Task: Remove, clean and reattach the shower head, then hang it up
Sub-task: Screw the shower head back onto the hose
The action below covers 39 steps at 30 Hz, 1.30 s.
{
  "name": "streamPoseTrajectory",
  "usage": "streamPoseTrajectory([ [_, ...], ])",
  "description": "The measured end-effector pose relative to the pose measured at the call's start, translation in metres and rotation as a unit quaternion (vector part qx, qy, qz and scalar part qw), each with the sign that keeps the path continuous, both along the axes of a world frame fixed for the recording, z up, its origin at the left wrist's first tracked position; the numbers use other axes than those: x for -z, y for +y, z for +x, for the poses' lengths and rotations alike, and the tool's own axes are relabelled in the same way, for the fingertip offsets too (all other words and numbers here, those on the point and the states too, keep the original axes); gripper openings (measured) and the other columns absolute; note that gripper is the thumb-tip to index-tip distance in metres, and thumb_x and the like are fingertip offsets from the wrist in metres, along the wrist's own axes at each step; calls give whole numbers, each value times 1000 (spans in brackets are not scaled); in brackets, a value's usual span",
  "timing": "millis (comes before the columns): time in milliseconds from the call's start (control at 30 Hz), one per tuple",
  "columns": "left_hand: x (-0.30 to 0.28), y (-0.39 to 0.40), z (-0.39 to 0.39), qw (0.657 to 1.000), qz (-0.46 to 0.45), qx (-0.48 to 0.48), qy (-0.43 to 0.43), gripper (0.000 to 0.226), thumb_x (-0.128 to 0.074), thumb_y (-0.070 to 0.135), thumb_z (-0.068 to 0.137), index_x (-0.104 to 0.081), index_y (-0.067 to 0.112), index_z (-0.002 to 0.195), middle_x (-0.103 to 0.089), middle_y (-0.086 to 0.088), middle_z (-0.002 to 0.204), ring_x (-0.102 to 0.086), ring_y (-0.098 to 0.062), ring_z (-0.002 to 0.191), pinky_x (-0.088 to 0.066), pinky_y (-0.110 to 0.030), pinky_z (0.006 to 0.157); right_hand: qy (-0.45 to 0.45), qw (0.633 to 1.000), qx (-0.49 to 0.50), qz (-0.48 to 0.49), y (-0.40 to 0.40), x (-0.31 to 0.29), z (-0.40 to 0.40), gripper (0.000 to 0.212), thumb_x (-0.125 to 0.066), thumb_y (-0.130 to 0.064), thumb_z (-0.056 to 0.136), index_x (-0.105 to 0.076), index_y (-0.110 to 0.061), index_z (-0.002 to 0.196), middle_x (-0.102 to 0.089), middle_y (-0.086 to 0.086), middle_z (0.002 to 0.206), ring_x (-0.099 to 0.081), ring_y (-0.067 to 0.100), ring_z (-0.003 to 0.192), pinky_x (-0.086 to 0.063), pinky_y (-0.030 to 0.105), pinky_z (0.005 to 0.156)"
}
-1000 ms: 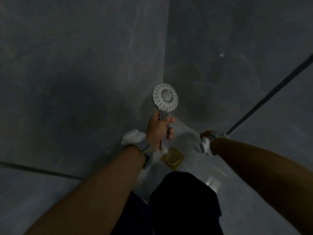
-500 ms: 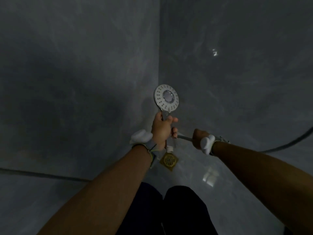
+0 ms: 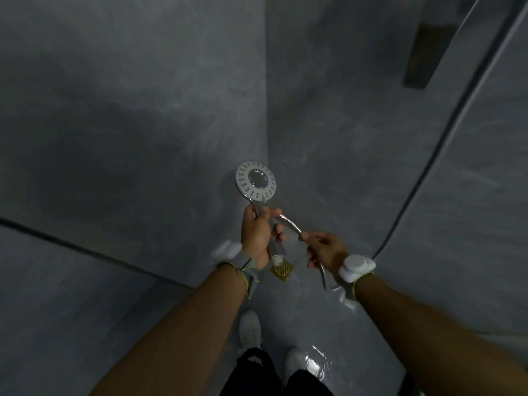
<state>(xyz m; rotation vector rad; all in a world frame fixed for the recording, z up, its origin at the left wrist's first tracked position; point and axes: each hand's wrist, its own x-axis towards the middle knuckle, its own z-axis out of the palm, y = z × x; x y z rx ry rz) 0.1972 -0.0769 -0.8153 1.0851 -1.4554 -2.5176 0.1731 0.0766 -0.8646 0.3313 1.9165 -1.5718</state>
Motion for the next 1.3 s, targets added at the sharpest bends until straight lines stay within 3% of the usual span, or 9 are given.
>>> streamPoseTrajectory([
  [100,-45,-2,14,1000,15,-23,13,11,-38,21,107,-45,18,114,-64,-5,88,-46,-11,44,-43,-22,40,2,999,22,-44,3,-47,16,16,-47,-9,99,-59,2,99,-63,12,56,-52,22,35,-42,24,42],
  [267,-82,-4,26,998,35,-46,36,8,-35,23,107,-40,21,113,-58,-3,80,-45,-10,43,-41,-20,40,23,990,41,-132,5,-93,46,27,-42,6,93,-57,-8,110,-69,17,70,-58,24,40,-41,23,38],
  [367,-96,-9,28,996,48,-50,49,14,-33,27,108,-39,22,119,-56,-4,80,-45,-11,44,-42,-21,42,57,993,39,-95,-1,-110,61,22,-44,-3,96,-61,-2,110,-57,13,65,-48,18,39,-37,24,39],
  [500,-103,-12,24,995,53,-68,58,30,-32,29,108,-31,17,136,-55,-2,75,-43,-12,44,-42,-21,42,109,992,25,-60,-8,-123,78,32,-55,-33,97,-63,-4,84,-45,7,62,-42,16,51,-39,27,48],
  [700,-105,-13,22,992,58,-82,77,36,-32,26,108,-24,14,141,-51,-3,73,-43,-12,42,-41,-21,42,131,985,52,-102,-7,-129,99,24,-53,-19,99,-64,0,107,-63,13,70,-52,24,53,-45,27,47],
  [867,-107,-7,20,986,49,-120,104,40,-31,26,108,-23,14,145,-50,-2,71,-42,-11,43,-40,-22,43,163,981,42,-101,-7,-131,105,19,-54,-22,98,-64,-27,114,-56,-13,58,-49,3,52,-42,17,52],
  [1067,-109,4,13,978,40,-167,121,43,-32,26,108,-21,18,148,-49,-1,68,-41,-12,44,-39,-23,43,209,975,-6,-79,1,-130,96,16,-63,-26,93,-68,-25,108,-57,-19,55,-51,-3,52,-40,10,54],
  [1167,-111,15,9,975,22,-182,124,42,-32,24,107,-23,16,147,-49,0,67,-42,-11,43,-39,-23,43,235,968,-19,-84,8,-133,87,20,-65,-24,91,-70,-22,110,-64,-22,64,-57,-7,59,-43,7,60],
  [1300,-115,26,4,968,1,-206,145,36,-30,21,107,-28,12,142,-48,0,67,-41,-11,43,-39,-22,42,241,963,-13,-120,14,-132,75,23,-69,-20,88,-71,-25,110,-73,-14,97,-65,-6,89,-47,10,78],
])
